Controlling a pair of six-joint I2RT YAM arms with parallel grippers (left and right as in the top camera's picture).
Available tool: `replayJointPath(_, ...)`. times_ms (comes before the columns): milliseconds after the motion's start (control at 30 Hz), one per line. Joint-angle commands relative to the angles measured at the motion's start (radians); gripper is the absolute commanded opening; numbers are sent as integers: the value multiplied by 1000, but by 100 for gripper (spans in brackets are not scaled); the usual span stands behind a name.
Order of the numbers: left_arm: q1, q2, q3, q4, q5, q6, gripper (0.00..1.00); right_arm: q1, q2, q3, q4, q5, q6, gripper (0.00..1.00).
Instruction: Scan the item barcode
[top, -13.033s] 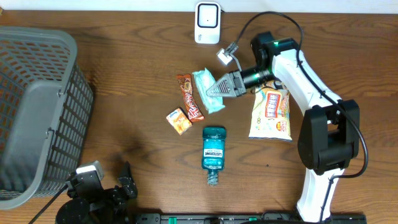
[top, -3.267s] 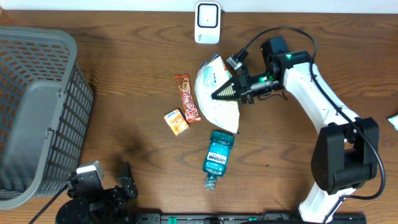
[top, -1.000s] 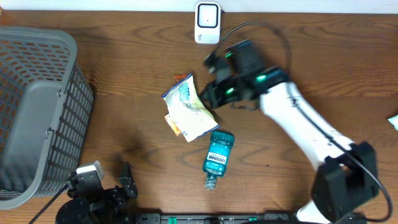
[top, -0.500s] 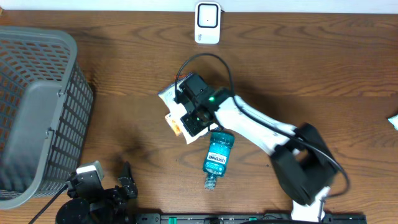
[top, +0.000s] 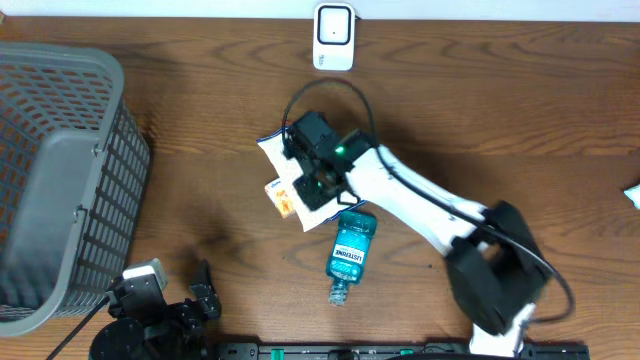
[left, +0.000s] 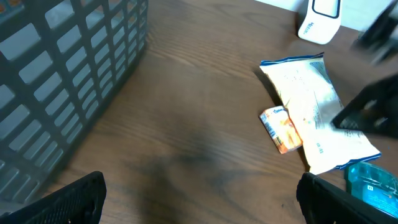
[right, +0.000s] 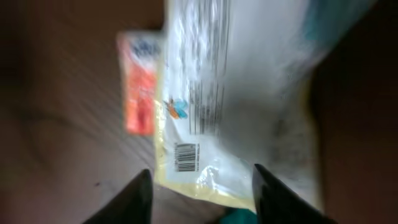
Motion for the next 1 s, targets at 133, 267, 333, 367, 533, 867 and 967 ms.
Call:
replayJointPath(133,5,-2,-2,1,9,-6,98,-147,-64,30,10,-139,-66,76)
replayJointPath(267,5,-2,-2,1,9,-6,98,-243,21,30,30,-411,-232,92)
replayJointPath(333,5,-2,-2,1,9,-6,98,-286,75,30,46,-500,-274,93)
replayJointPath(367,5,-2,-2,1,9,-6,98,-300,96,30,47,-527,-284,94)
replayJointPath(533,5,-2,-2,1,9,-6,98,-332,193,30,47,-676,-324,95)
replayJointPath(867,5,-2,-2,1,9,-6,98,-324,332,30,3,-838,-376,91)
replayJointPath(967,5,-2,-2,1,9,-6,98,-322,368,30,12,-837,-380,85)
